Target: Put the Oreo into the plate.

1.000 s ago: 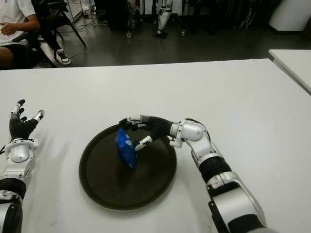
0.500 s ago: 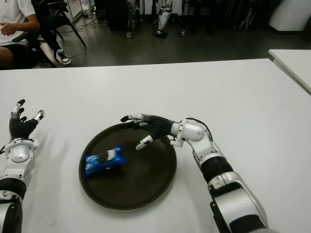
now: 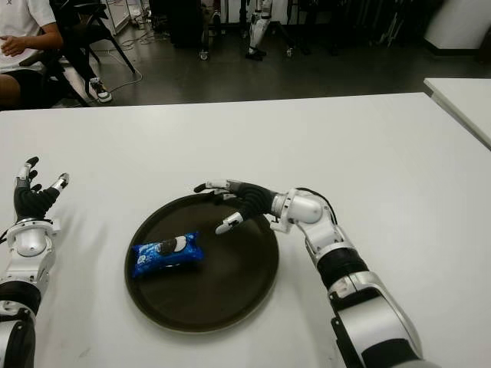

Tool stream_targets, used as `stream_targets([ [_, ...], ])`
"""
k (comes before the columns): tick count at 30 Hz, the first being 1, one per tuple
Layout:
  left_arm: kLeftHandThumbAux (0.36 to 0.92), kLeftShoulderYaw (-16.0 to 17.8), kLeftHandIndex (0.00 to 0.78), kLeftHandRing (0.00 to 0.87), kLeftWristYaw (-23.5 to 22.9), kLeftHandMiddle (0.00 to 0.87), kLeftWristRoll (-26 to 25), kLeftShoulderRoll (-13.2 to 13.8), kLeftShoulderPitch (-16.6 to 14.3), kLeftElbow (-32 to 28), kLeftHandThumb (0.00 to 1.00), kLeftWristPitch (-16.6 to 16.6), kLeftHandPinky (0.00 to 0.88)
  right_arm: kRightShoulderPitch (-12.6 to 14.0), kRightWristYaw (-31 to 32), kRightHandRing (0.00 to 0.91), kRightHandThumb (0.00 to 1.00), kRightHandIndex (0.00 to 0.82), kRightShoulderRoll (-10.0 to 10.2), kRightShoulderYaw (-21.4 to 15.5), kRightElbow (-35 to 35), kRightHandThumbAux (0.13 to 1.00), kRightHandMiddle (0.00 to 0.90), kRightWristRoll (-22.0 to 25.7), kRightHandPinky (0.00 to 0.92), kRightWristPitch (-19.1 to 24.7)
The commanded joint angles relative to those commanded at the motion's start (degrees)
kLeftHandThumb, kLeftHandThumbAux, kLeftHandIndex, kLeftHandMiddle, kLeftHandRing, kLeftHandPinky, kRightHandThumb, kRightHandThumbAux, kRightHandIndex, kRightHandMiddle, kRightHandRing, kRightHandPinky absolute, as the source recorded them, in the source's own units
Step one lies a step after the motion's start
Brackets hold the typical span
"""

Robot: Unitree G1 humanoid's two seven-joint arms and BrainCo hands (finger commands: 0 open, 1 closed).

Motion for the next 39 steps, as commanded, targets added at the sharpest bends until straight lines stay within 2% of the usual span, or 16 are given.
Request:
stream_targets([
  [6, 0.711, -0.2, 0.0, 0.0, 0.2, 0.0, 0.2, 0.0, 0.0, 0.1, 0.0, -0.1, 0.0, -1.4, 0.9, 0.097, 0.0, 0.096, -1.3, -1.0, 1.5, 0.658, 0.08, -0.1, 0.139, -0.6],
  [12, 0.705, -0.8, 0.0, 0.0, 1.5, 0.0, 1.3, 0.2, 0.1, -0.2, 0.0, -0.2, 0.0, -1.7, -2.8, 0.084, 0.0, 0.089, -2.4, -1.2, 2.1, 0.67, 0.076, -2.0, 0.108, -2.3],
  [18, 0.701, -0.3, 0.0, 0.0, 0.4, 0.0, 0.3, -0.1, 0.2, -0.4, 0.0, -0.4, 0.0, -0.9, -11.1, 0.08, 0.0, 0.099, -2.1, -3.8, 2.0, 0.661, 0.077, -1.8, 0.09, -4.6],
  [19, 0.705, -0.2, 0.0, 0.0, 0.2, 0.0, 0.2, -0.2, 0.2, -0.4, 0.0, -0.4, 0.0, -0.7, -13.4, 0.051, 0.0, 0.063, -1.8, -4.3, 1.9, 0.645, 0.049, -2.1, 0.06, -4.3],
  [25, 0.713, 0.0, 0.003, 0.0, 0.1, 0.0, 0.1, -0.1, -0.1, -0.1, 0.0, -0.3, 0.0, -0.3, -38.4, 0.01, 0.0, 0.015, 0.7, -7.4, 4.2, 0.585, 0.007, -6.7, 0.017, 0.1],
  [30, 0.72, 0.0, 0.003, 0.0, -0.1, 0.0, 0.0, 0.1, -0.2, 0.2, 0.0, -0.5, 0.0, -1.2, -54.8, 0.001, 0.0, 0.002, 4.5, -11.7, 7.1, 0.585, 0.001, -5.4, 0.003, -0.9],
  [32, 0.723, 0.0, 0.001, 0.0, -0.3, 0.0, 0.0, 0.2, -0.2, 0.3, 0.0, -0.6, 0.0, -1.7, -59.2, 0.0, 0.0, 0.001, 5.4, -13.5, 7.8, 0.597, 0.0, -4.3, 0.001, -2.0],
  [35, 0.714, 0.0, 0.0, 0.0, -0.4, 0.0, 0.0, 0.1, -0.1, 0.4, 0.0, -0.7, 0.0, -2.1, -61.6, 0.0, 0.0, 0.0, 5.6, -14.1, 8.7, 0.623, 0.0, -4.1, 0.0, -2.9],
  [37, 0.708, 0.1, 0.0, 0.0, -0.4, 0.0, -0.1, 0.1, -0.1, 0.4, 0.0, -0.8, 0.0, -2.4, -63.1, 0.0, 0.0, 0.0, 4.2, -15.5, 10.6, 0.646, 0.0, -3.4, 0.0, -2.7],
  [39, 0.705, 0.1, 0.0, 0.0, -0.4, 0.0, -0.1, 0.2, -0.2, 0.4, 0.0, -0.8, 0.0, -2.7, -64.1, 0.0, 0.0, 0.0, 3.7, -16.1, 11.8, 0.662, 0.0, -3.2, 0.0, -2.8],
])
